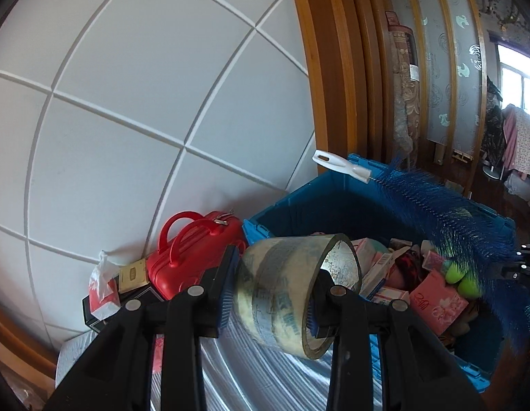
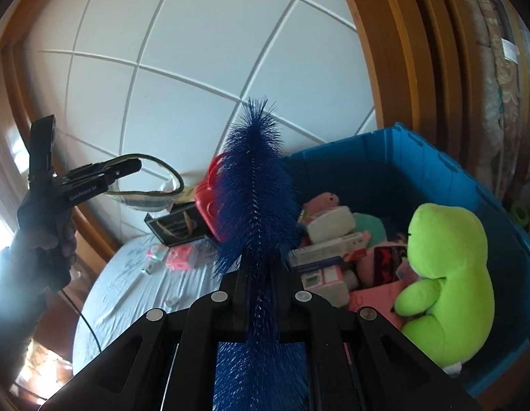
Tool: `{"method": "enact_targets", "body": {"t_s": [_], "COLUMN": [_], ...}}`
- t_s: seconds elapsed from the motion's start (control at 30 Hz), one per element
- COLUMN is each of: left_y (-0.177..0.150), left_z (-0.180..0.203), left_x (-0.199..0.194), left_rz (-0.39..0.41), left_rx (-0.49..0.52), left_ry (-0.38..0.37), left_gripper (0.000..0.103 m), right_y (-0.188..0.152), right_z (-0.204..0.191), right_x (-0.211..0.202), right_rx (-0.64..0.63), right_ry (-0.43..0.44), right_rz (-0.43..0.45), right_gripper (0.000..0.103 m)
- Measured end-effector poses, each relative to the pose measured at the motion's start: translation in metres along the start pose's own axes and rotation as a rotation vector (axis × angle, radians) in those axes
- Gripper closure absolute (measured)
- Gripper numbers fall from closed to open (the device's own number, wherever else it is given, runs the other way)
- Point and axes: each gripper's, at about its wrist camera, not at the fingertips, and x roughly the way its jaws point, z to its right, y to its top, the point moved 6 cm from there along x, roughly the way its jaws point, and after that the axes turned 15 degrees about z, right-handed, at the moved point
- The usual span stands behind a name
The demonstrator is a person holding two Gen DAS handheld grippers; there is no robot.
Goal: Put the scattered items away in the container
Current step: 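Lift the tape roll and blue duster and carry both over the bin, then open both grippers to drop the tape roll and duster into the bin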
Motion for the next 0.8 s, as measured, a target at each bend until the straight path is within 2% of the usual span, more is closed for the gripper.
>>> {"method": "enact_targets", "body": {"t_s": [0.23,0.43,0.73,0.77,0.8], "left_y": [0.040,0.055,0.067,0.069,0.069], "left_z": [0.059,0.106,0.135,0.133,0.129], "left_x": [0.044,0.079,0.109,0.110,0.112], "left_rz": [0.017,0.001,0.000,0.003,-0.005], "left_rx": [0.050,0.098,0.113,0.098,0.089], "left_ry": [-0.094,-0.159,-0.177,-0.166,-0.143], "left_gripper": [0.070,0.070,0.069,0.068,0.054], "right_y": [0.001,-0.001,-0.005,-0.004,-0.002], "right_z": [0.038,0.069,0.100,0.101,0.101], "right_x": [-0.010,-0.019,-0.018,-0.017,-0.016], "right_rx": [0.037,0.081,0.110,0.108,0.102], "right_ry": [-0.069,-0.117,-0.168,-0.170,-0.174], "right_rz": [0.015,0.023,0.024,0.029,0.031], "right_gripper": [0.095,0.095,0.094,0.089,0.076]}}
